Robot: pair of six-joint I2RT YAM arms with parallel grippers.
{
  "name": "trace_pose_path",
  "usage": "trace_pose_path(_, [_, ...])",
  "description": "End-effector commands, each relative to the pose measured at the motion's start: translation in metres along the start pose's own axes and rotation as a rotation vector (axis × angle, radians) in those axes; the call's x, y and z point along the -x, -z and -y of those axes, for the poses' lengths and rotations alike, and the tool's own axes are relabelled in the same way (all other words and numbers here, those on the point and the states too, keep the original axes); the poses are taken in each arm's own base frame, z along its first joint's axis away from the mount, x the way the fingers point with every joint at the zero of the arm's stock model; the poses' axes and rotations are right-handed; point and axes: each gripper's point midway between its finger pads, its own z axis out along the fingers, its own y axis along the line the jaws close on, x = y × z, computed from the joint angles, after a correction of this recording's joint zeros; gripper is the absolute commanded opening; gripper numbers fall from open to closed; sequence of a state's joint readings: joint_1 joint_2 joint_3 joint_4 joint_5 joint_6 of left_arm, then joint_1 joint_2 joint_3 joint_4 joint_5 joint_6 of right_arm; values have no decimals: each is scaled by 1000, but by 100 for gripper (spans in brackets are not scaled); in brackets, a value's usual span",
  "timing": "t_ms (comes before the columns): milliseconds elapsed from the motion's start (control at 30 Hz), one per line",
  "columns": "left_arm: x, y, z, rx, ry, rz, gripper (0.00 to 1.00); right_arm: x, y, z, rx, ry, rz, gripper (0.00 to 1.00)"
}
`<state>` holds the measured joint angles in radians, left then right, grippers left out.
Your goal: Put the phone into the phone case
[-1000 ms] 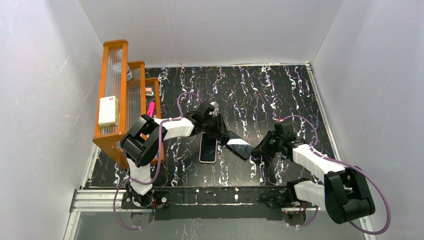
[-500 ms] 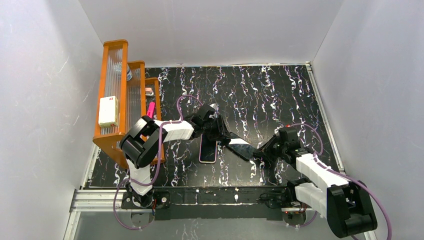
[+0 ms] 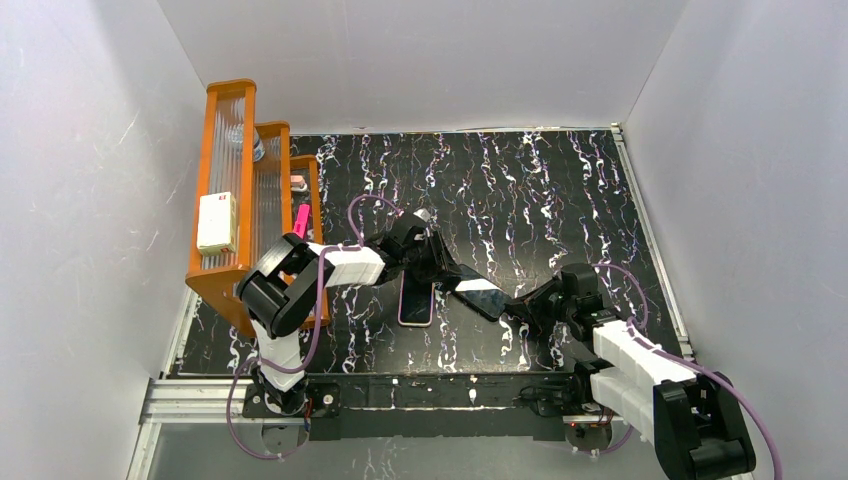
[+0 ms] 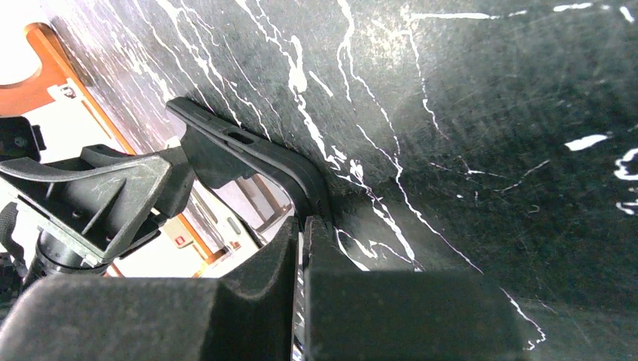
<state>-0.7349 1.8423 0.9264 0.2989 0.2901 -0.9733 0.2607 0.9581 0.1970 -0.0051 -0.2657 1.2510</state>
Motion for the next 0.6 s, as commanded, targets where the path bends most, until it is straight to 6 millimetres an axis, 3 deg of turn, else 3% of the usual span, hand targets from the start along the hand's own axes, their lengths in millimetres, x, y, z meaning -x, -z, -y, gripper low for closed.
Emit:
trace_pose_path(0, [-129, 10, 31, -107, 21, -418, 42, -23, 3, -20, 92, -37, -120, 7])
trace_pose_path(167, [-133, 9, 34, -115, 23, -426, 41, -21, 1, -19, 75, -7, -115, 8])
trace_pose_path(267, [-131, 11, 28, -75, 7, -413, 41, -14, 4, -13, 13, 57, -78, 15])
trace_pose_path(433, [-122, 14, 13, 28, -43, -363, 41, 0, 19, -17, -40, 129, 6, 41])
trace_pose_path(567, [-110, 10, 10, 62, -69, -326, 41, 8, 28, -19, -79, 193, 47, 54])
